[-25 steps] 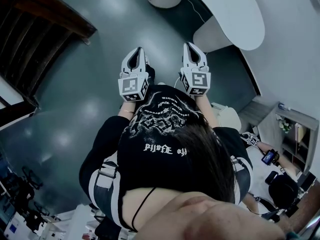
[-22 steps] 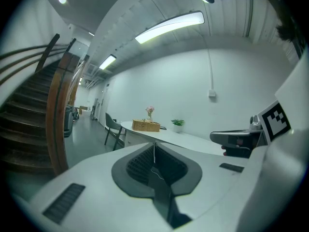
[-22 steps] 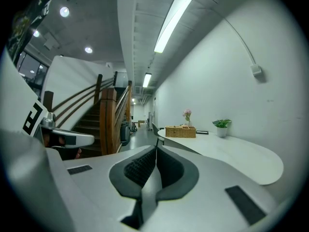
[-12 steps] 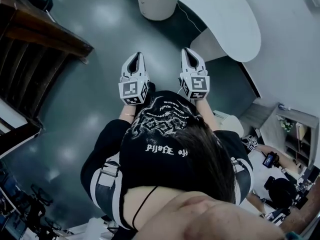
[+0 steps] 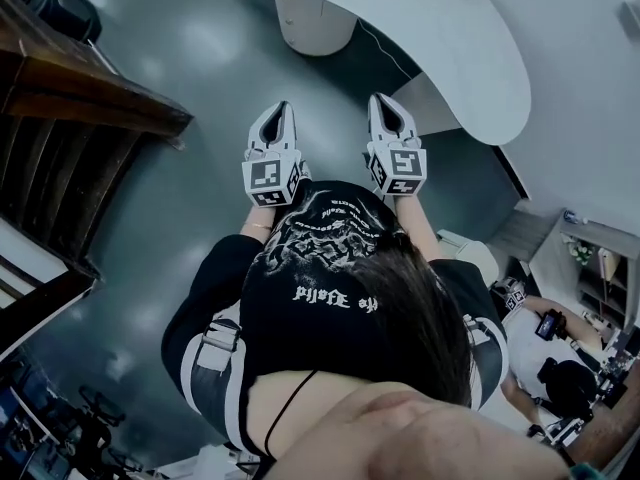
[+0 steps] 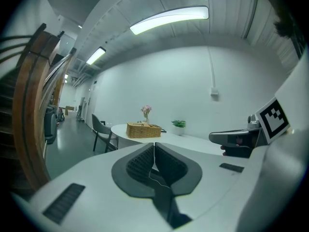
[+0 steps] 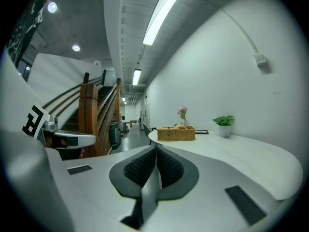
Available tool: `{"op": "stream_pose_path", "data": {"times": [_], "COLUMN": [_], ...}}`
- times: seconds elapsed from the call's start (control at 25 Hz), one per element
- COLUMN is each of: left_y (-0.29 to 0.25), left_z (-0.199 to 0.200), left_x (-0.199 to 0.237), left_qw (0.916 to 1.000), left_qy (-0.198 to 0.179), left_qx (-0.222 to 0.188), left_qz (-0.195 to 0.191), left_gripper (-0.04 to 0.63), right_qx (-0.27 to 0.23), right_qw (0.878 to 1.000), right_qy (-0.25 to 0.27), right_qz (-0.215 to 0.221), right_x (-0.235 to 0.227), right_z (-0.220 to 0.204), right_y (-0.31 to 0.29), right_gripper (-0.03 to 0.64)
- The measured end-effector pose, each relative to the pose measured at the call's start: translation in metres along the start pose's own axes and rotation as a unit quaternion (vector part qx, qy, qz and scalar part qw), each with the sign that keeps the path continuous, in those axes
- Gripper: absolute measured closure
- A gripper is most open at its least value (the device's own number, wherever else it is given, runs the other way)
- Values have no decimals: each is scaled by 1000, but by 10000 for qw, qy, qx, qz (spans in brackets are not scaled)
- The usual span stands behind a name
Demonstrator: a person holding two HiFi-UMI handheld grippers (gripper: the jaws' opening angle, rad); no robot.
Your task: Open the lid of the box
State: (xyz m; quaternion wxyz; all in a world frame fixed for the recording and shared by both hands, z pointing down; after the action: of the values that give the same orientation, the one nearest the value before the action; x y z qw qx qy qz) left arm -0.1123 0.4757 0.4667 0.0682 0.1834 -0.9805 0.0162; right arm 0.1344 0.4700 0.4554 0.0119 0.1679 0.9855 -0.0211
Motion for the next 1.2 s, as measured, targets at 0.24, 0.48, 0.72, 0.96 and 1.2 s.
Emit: {"op": "stream_pose_path", "data": {"times": [0.24,0.48,0.72,0.96,1.2], "left_y": [-34,-43,-49,-72,-108], "left_z": [9,13,8,1,-4], "left_x": [38,64,82,84,88], "left_qw": [9998,9998,9999,9997,9994], "left_qy": [-66,-81,-24,64,160], "left_qx": [-92,-78,123,130,109], "left_qz": [-170,-161,97,192,277], "left_gripper": [571,571,571,571,571], "right_qx": [-31,14,166,82,146], "right_qw": [9999,10000,9993,9971,9952], "right_qy": [3,-71,140,328,350], "right_qz": [-111,-46,297,675,906], "right_x": [9,27,37,24,6], "right_z": [-1,-5,1,6,-3], "right_y": [-46,-70,-89,-123,-164], "right_gripper": [589,589,589,589,589]}}
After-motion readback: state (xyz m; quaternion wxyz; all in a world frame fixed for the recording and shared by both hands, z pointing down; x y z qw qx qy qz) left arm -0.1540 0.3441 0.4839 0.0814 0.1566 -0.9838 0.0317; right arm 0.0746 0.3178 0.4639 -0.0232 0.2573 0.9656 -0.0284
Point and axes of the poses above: the fingertips, and each gripper's own axes: y backward along the fingers, x to its left, z out of its top, the point moved 10 cm from there along y, backward along the fingers, and after that the axes turned 10 degrees about -x, right-handed, at the moved point
